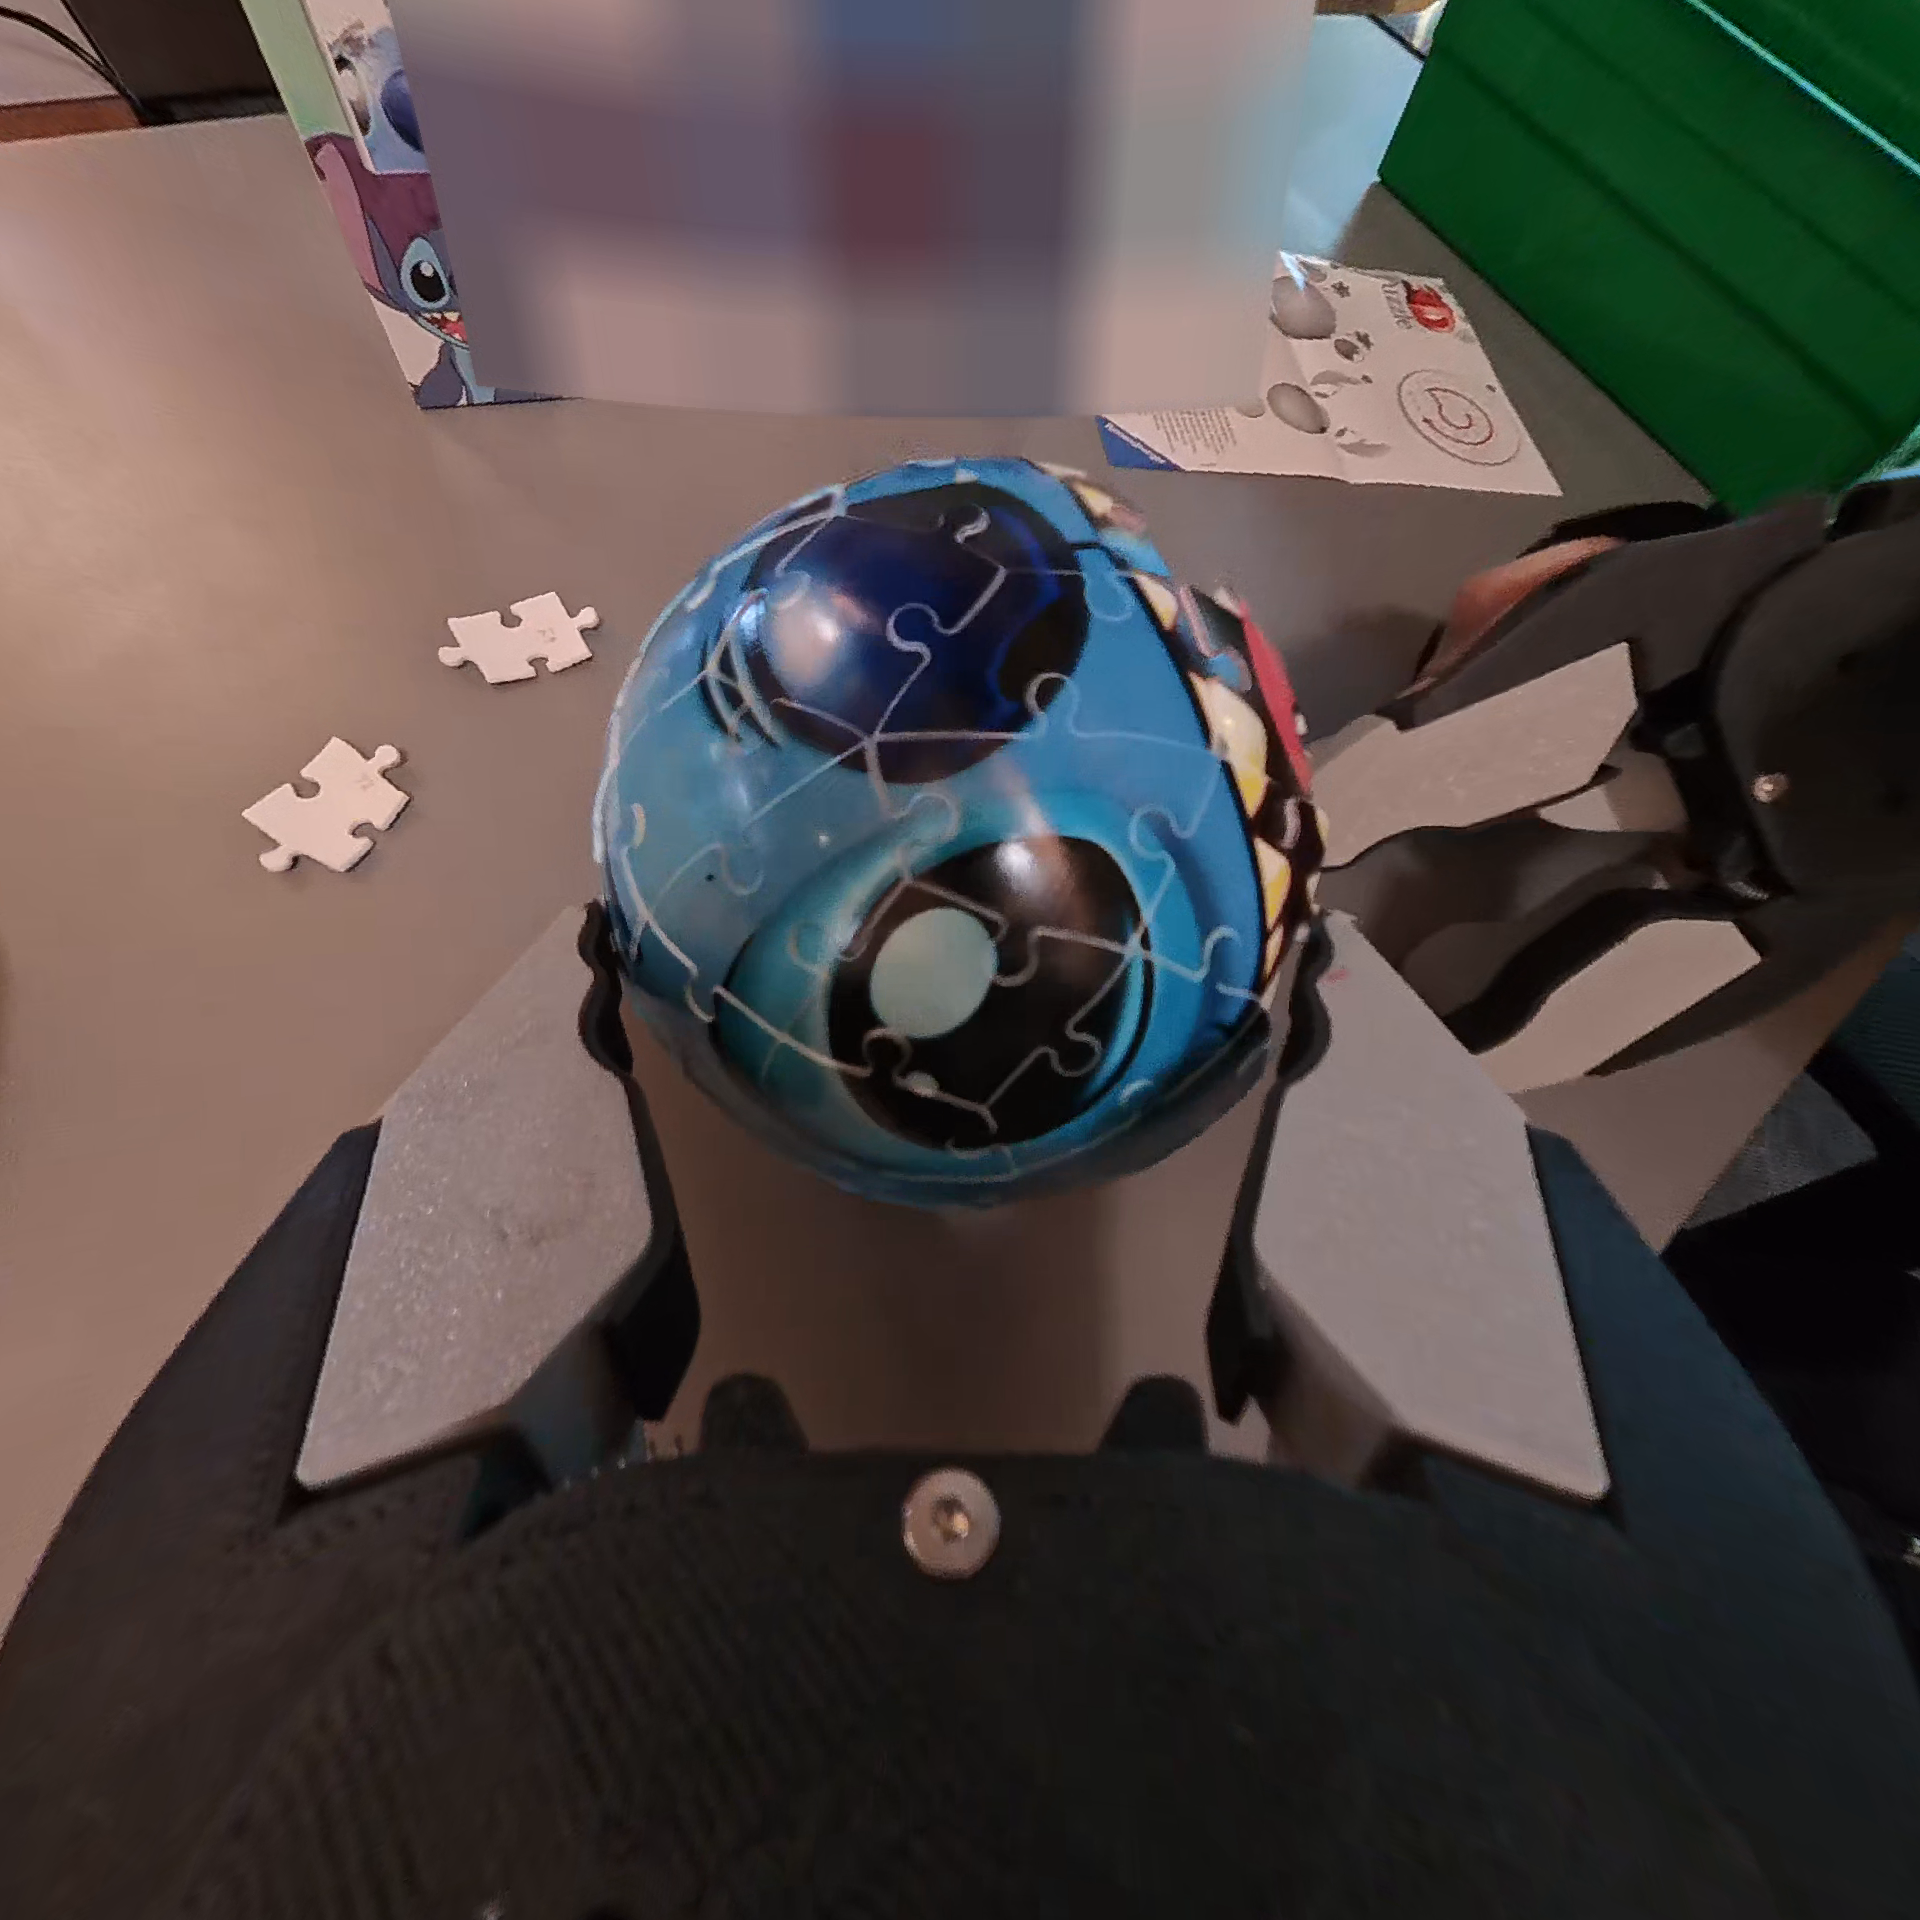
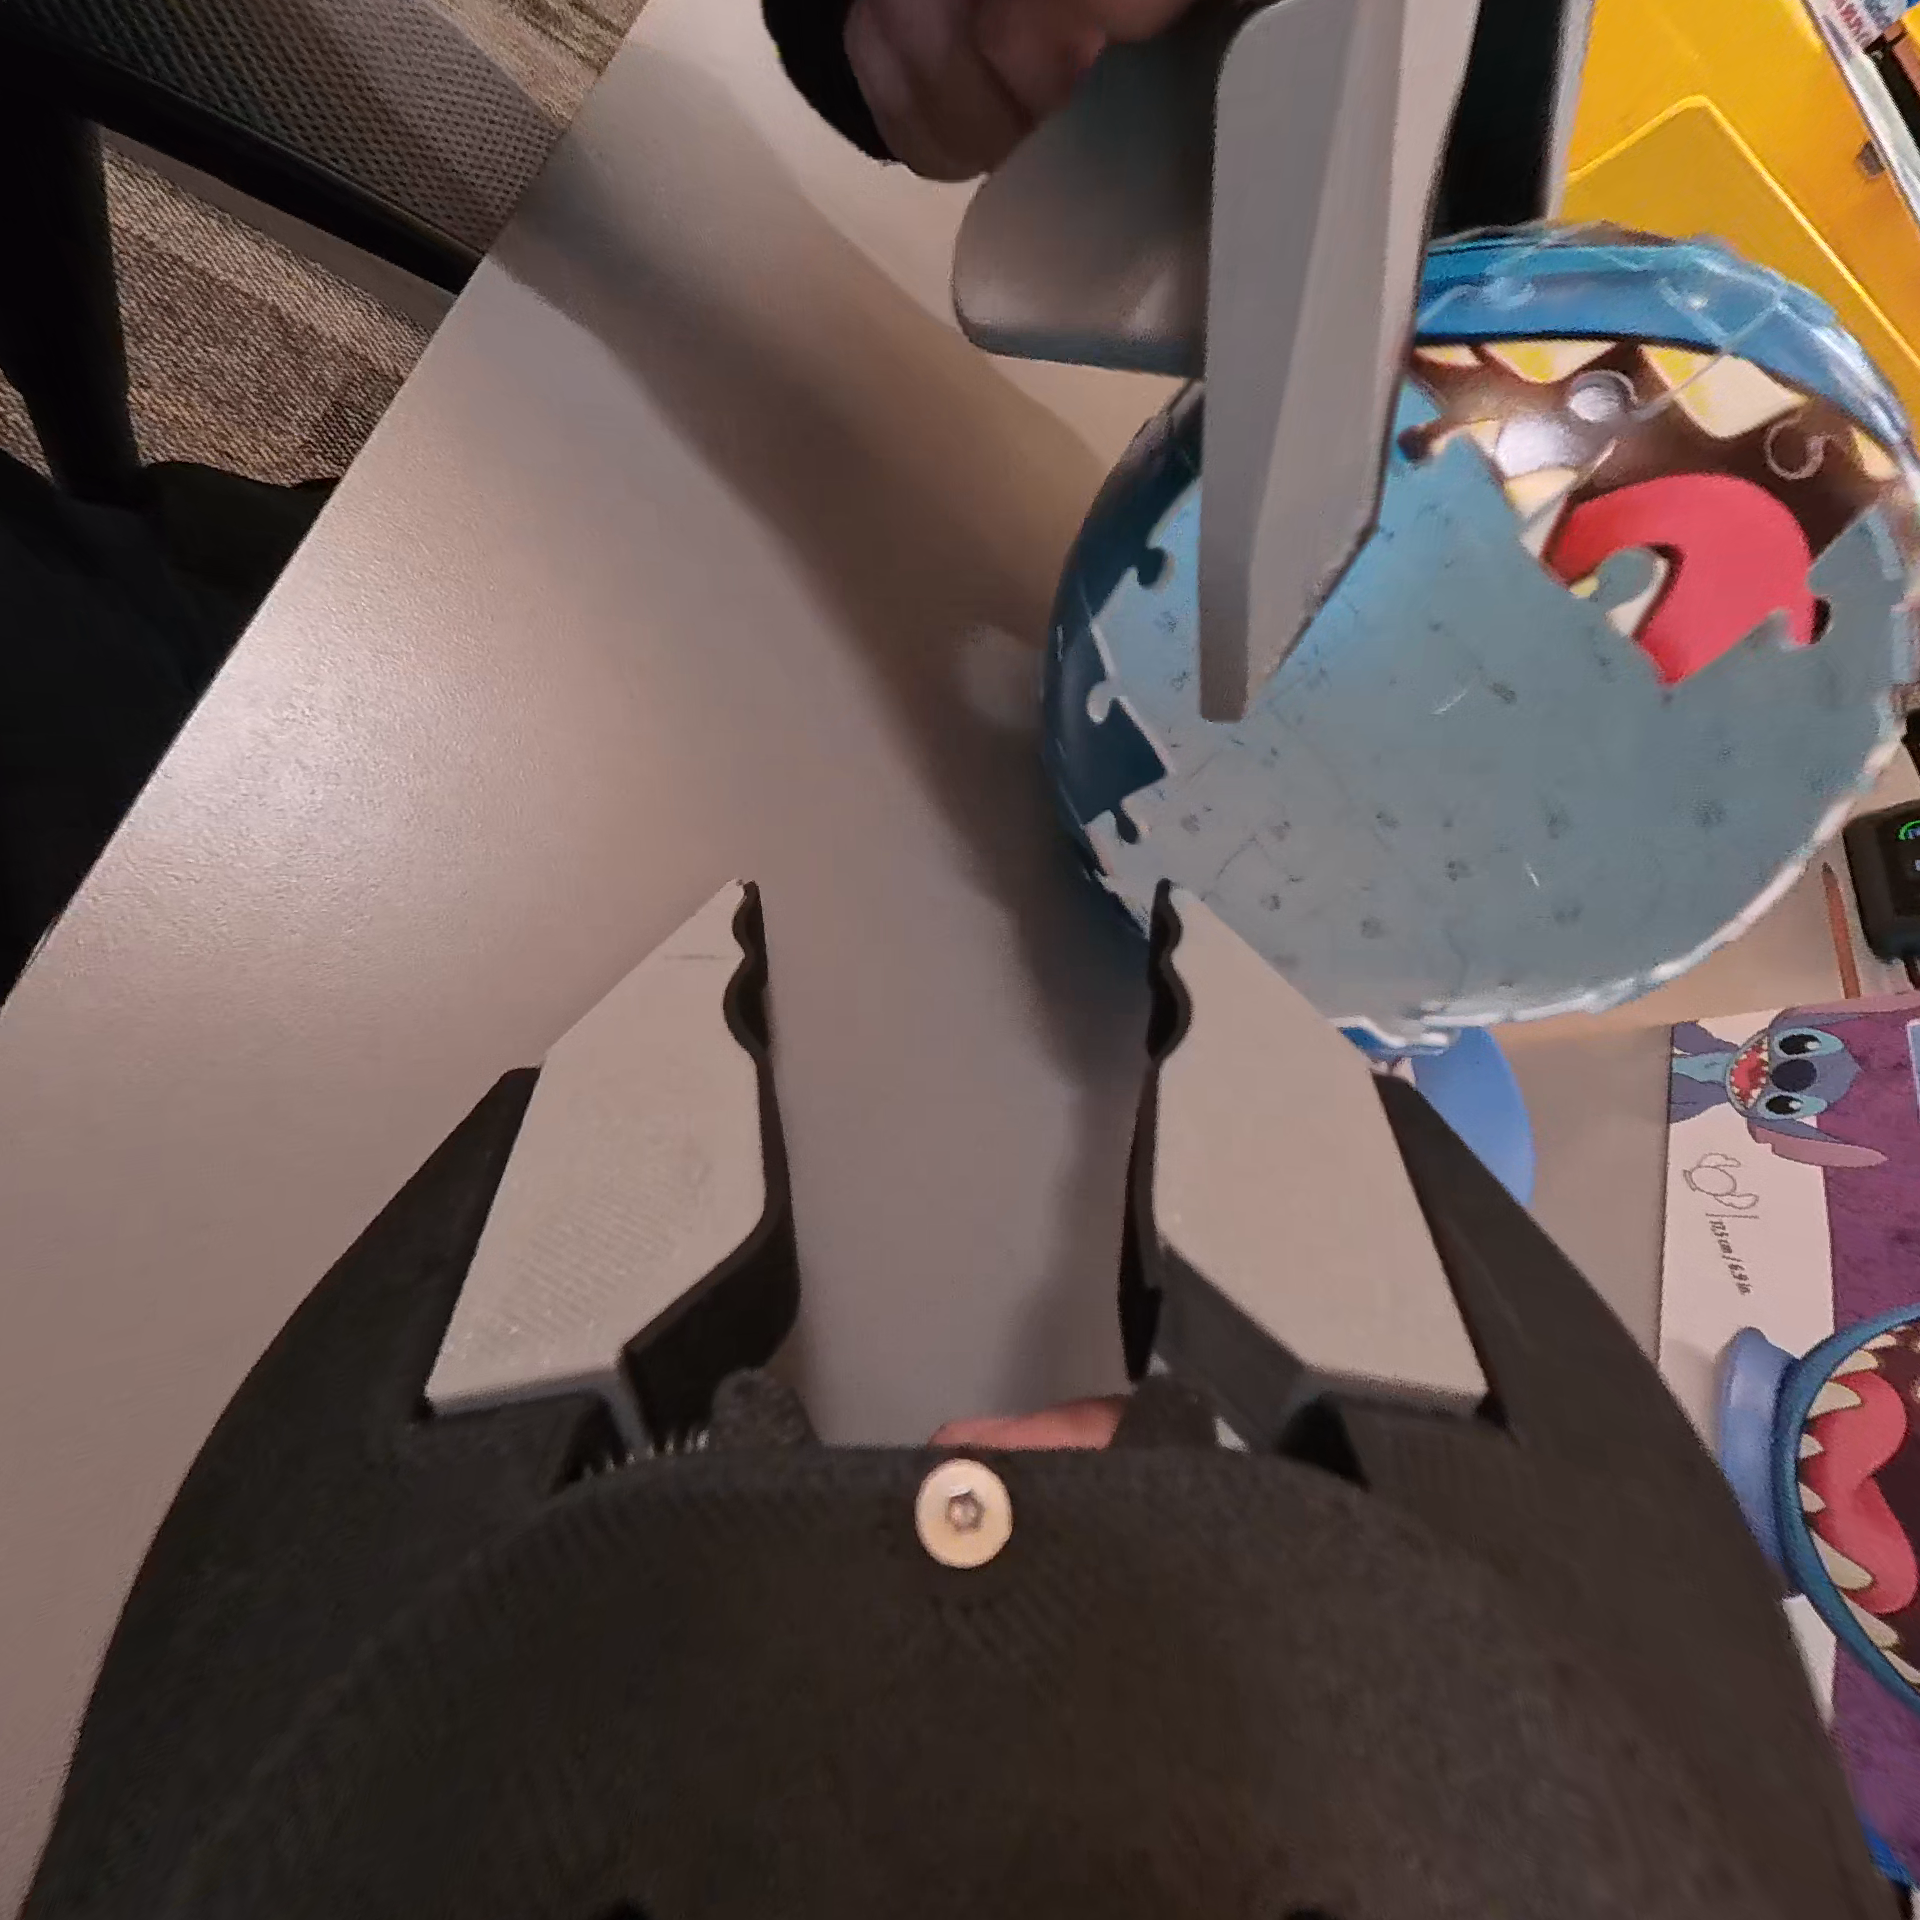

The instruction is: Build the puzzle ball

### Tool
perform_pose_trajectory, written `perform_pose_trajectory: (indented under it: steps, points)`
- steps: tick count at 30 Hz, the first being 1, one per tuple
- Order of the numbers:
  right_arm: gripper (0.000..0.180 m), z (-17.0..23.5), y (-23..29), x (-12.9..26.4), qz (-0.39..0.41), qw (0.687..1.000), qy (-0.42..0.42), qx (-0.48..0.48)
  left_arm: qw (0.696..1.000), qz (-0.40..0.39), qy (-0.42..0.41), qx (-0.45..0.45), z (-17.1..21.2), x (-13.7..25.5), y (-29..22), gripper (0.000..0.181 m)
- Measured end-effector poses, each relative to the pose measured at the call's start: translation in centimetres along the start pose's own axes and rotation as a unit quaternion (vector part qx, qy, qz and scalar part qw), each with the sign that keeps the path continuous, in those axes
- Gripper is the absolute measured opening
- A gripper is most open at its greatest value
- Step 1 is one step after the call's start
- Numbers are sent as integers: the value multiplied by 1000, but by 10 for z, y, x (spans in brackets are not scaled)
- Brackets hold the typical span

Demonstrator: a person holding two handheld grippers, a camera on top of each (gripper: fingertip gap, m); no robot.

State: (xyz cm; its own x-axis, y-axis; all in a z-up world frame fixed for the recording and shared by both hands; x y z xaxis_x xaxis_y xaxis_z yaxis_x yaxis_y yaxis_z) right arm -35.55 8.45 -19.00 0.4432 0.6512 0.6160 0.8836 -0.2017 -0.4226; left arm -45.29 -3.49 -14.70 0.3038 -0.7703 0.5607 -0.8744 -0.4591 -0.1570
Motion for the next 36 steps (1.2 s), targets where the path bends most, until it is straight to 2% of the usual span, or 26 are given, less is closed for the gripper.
perform_pose_trajectory:
  steps: [9,14,19,25,31,36]
  points:
    - [75,5,-4,8,-10,1000,-3,-11,998,7,48,-46,-16,-8,0,120]
    - [76,11,-15,43,-9,998,-47,-30,993,2,87,-82,-25,-12,-3,118]
    - [71,30,-49,80,42,991,-78,-96,982,2,133,-134,-35,-18,-11,118]
    - [74,43,-72,92,50,984,-101,-140,962,15,173,-212,-47,-28,-21,118]
    - [78,50,-80,88,11,976,-122,-180,933,18,222,-284,-54,-34,-33,118]
    - [83,55,-78,85,-11,976,-125,-176,903,5,245,-352,-56,-37,-47,118]
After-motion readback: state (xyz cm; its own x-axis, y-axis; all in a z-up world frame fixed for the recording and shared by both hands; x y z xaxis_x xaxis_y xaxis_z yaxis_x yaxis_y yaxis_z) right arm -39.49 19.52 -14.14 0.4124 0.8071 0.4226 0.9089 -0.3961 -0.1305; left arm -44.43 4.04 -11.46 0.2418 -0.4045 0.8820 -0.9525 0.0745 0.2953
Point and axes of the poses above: each gripper's, where its closed fingertips meet, x back along the fingers, z out of its underside, y = z × x across the jaws, the point moved 8 cm from there along x, back along the fingers, and after that the axes turned 2 degrees about -z, right-handed, at the moved point
